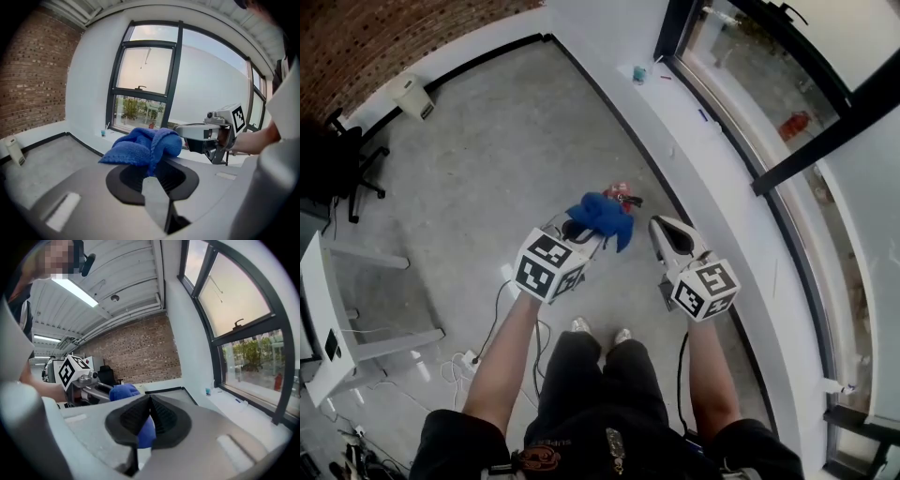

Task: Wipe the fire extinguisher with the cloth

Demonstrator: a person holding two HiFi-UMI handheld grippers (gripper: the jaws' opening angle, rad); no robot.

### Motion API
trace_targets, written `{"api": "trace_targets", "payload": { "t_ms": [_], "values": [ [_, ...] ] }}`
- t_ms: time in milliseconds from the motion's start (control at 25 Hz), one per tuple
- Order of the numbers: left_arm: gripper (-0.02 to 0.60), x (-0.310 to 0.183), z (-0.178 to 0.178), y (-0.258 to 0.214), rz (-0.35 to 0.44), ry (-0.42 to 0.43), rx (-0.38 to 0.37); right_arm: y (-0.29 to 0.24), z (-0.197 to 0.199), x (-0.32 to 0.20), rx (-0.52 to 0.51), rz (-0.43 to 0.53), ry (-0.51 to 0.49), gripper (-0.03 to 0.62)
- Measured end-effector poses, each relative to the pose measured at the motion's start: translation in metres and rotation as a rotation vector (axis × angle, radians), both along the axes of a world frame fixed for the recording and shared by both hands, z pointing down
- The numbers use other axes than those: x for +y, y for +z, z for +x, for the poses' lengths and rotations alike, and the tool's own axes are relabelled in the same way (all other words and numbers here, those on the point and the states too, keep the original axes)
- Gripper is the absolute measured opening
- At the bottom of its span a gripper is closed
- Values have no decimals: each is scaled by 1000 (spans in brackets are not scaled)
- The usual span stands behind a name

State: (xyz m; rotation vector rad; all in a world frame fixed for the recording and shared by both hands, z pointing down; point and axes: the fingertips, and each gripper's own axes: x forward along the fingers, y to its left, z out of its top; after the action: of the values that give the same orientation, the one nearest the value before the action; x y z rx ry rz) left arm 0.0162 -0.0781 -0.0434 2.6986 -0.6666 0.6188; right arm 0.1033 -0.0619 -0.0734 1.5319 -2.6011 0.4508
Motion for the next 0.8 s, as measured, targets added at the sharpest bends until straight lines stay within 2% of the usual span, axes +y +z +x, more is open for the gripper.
{"api": "trace_targets", "payload": {
  "t_ms": [200,480,800],
  "values": [
    [58,39,11,-38,9,-53,42,-39,16,34,40,42,-18,3],
    [58,94,35,-72,0,-106,78,-84,33,77,-17,106,-61,3],
    [58,132,48,-131,109,-156,77,-131,44,113,0,189,-78,3]
  ]
}}
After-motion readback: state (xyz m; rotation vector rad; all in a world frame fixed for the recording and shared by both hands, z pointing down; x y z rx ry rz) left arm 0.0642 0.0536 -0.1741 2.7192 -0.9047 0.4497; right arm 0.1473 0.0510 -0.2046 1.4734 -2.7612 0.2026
